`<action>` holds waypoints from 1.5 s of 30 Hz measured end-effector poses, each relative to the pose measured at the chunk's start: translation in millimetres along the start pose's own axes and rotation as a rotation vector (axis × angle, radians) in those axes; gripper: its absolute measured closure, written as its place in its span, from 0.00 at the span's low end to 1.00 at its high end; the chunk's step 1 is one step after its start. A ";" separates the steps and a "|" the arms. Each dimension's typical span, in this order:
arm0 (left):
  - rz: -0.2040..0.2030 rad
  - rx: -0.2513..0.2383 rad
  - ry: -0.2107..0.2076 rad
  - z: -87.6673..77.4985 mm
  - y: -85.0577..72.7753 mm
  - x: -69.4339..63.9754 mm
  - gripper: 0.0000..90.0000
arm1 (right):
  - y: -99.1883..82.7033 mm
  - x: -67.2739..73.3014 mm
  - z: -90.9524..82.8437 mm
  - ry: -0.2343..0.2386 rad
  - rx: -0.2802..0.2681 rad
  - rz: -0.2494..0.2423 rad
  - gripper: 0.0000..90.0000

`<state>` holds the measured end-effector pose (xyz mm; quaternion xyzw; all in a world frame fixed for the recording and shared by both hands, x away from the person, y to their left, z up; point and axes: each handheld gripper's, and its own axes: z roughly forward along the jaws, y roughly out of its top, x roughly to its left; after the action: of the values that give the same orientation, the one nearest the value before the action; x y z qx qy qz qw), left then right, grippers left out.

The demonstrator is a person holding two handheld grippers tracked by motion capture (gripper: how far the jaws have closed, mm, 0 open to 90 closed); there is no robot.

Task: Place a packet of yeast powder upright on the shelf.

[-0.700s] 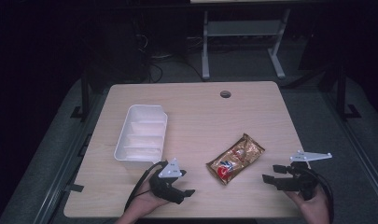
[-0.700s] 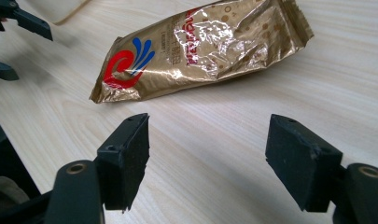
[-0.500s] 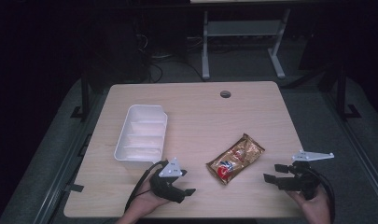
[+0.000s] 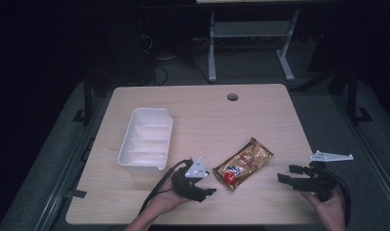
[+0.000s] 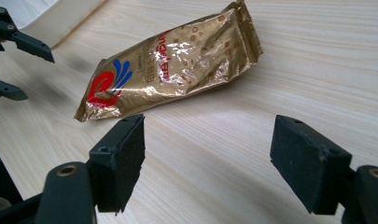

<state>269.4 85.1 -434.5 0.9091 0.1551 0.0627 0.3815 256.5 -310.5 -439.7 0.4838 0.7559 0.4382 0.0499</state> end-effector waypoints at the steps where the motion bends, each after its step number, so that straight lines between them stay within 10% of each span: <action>1: 0.001 0.007 0.003 3.6 4.8 2.1 0.46 | 0.1 -0.7 -0.3 -0.002 0.001 0.001 0.28; 16: -0.012 0.073 -0.012 46.7 51.7 26.1 0.73 | 18.1 -16.3 9.0 0.020 -0.015 0.053 0.26; 33: -0.050 0.103 -0.044 61.8 47.9 32.9 0.74 | 51.9 -32.4 55.3 0.052 0.049 0.100 0.27; 45: -0.050 0.083 -0.053 62.0 45.6 33.9 0.74 | 57.2 -29.8 87.7 0.126 0.118 0.110 0.58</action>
<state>326.5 24.3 -445.6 0.9214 0.1700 0.0228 0.3486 355.4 -271.3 -463.0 0.4984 0.7542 0.4245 -0.0504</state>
